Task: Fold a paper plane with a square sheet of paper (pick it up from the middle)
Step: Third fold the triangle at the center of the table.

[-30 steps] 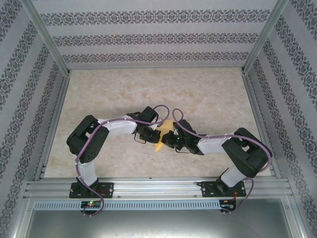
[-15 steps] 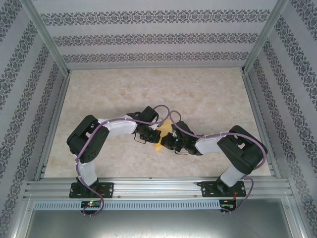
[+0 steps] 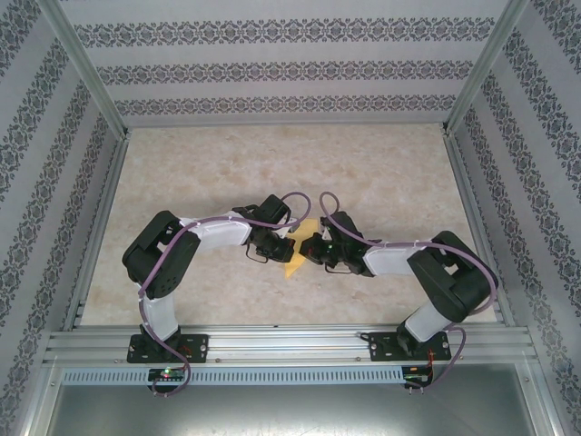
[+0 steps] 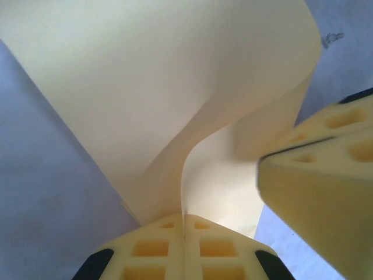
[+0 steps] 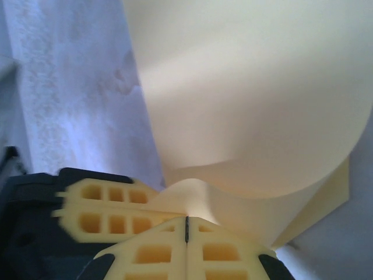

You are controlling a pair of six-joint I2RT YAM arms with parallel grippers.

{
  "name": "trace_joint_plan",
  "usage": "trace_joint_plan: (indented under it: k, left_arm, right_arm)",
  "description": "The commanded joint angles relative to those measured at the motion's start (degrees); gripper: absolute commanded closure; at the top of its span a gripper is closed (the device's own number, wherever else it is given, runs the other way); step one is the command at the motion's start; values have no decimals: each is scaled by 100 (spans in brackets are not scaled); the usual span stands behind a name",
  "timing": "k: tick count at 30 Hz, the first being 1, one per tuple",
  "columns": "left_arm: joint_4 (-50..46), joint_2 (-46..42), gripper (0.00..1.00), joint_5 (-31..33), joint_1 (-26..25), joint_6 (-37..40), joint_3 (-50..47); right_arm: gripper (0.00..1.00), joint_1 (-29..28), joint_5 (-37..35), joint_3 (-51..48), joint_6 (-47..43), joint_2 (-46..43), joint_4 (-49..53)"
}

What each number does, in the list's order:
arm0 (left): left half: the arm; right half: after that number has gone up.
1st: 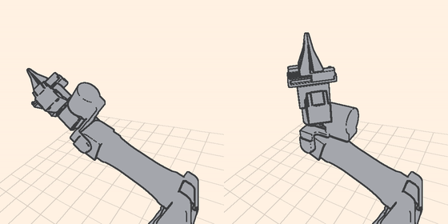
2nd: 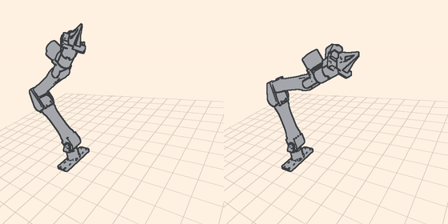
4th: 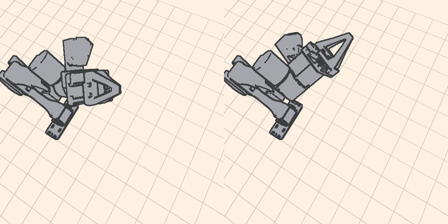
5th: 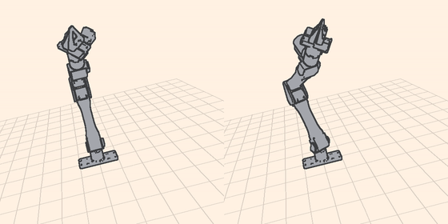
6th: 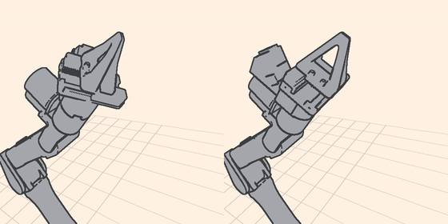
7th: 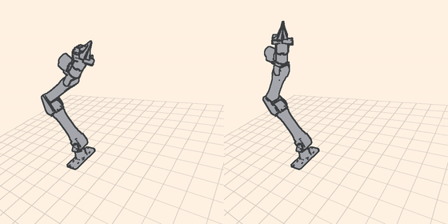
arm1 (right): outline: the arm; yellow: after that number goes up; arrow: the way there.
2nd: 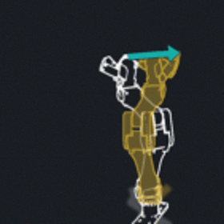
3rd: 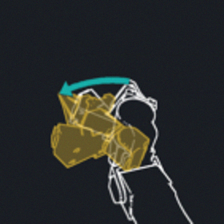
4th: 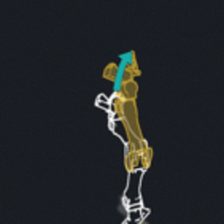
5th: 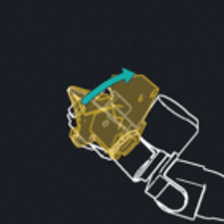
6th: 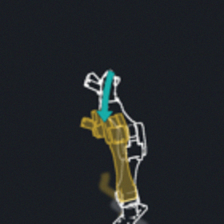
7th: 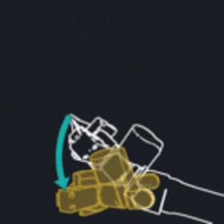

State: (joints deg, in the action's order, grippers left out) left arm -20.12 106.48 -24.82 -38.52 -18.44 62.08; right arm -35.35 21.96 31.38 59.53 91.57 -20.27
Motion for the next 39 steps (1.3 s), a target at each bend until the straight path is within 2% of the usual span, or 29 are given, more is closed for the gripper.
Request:
trace_joint_plan:
  k: [1, 6, 14, 21, 28, 35, 39]
  left_arm:
    - [-282, 239, 100, 189, 3, 121, 21]
    - [-298, 251, 100, 188, 3, 134, 18]
    - [-344, 241, 100, 187, 2, 147, 48]
    - [-339, 250, 100, 164, 3, 157, 51]
    - [-361, 250, 100, 183, 3, 157, 59]
    - [-379, 268, 100, 170, 3, 165, 69]
    - [-379, 263, 100, 149, 3, 175, 69]
  right_arm:
    - [100, 28, -10, 64, -170, 296, 106]
    - [100, 38, 50, 57, -148, 468, 104]
    - [100, 414, 250, 296, -504, -369, 656]
    - [100, 578, 531, 384, -552, 57, 541]
    - [100, 635, 263, 204, -492, 566, 514]
    - [100, 798, 469, 389, -602, -190, 755]
    - [100, 924, 605, 501, -736, -169, 810]
